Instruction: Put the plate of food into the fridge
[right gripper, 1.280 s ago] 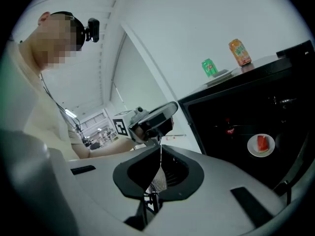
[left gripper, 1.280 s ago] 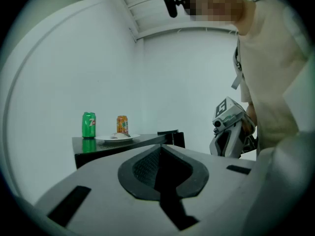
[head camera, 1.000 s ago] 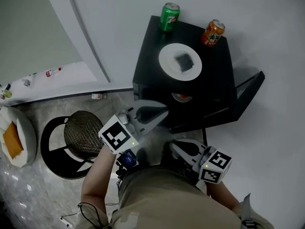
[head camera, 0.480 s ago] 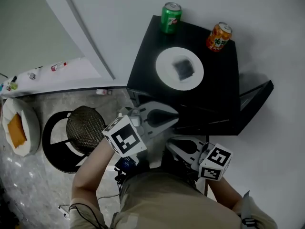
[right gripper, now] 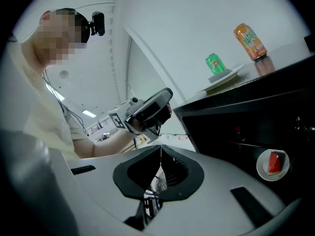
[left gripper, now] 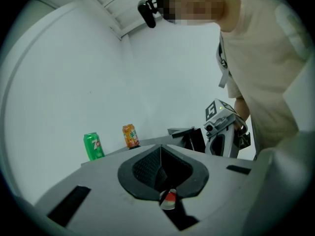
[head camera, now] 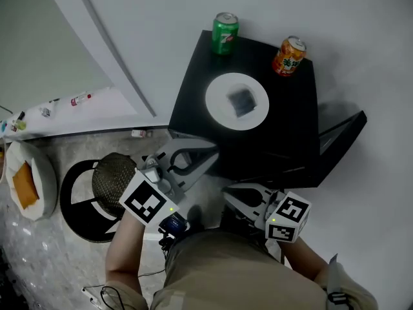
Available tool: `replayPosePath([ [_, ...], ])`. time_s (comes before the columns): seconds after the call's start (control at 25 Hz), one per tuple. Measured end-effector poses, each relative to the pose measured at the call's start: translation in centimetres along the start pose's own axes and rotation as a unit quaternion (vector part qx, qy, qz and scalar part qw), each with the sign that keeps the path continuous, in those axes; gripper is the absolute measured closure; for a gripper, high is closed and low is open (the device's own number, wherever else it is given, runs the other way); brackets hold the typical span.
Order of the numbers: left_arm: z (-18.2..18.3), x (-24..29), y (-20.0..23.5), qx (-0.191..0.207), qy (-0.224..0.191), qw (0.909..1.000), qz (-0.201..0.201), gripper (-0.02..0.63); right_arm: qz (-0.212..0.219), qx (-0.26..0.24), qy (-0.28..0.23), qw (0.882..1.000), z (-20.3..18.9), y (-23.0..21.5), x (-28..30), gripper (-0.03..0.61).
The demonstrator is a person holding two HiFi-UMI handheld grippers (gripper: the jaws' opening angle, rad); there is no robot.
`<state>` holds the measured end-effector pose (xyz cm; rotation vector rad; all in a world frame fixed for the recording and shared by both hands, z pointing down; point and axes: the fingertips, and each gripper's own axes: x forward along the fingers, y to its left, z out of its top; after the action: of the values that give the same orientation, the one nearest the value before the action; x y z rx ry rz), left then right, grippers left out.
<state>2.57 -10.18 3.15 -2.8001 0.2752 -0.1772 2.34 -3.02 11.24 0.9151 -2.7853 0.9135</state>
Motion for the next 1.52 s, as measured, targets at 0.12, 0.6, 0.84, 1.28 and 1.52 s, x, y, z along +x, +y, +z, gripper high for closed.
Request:
replayPosePath([
  [0.12,0.4,0.3,0.4,0.018,0.007,0.9998,0.007,0.603,-0.001,-0.004,-0.004,1.0,0.5,0.1,0.0,0.555],
  [0.6,-0.9,2.7,0.8,0.067,0.046,0.9967,-0.002,0.601,-0.037,0.002,-0.015,0.999,0.3,-0.7,-2.2,0.555],
  [0.84,-1.2,3.5,-0.5,0.07,0.071,0.9939,-0.046,0.426,-0.044,0.007,-0.025,0.999,0.1,-1.1,-3.1,0.555],
  [1.28,-4.1,5.3,0.1,0.208,0.199,0.9571,-0.029,0.328,-0.033,0.002,-0.022,0.999,0.3,-0.8,-2.9,0.555],
  [1.52,-5.0,6.3,0.2,0.231,0.224,0.9459,-0.043,0.321,-0.037,0.005,-0.023,0.999,0.1,-1.3,-3.4,0.555],
])
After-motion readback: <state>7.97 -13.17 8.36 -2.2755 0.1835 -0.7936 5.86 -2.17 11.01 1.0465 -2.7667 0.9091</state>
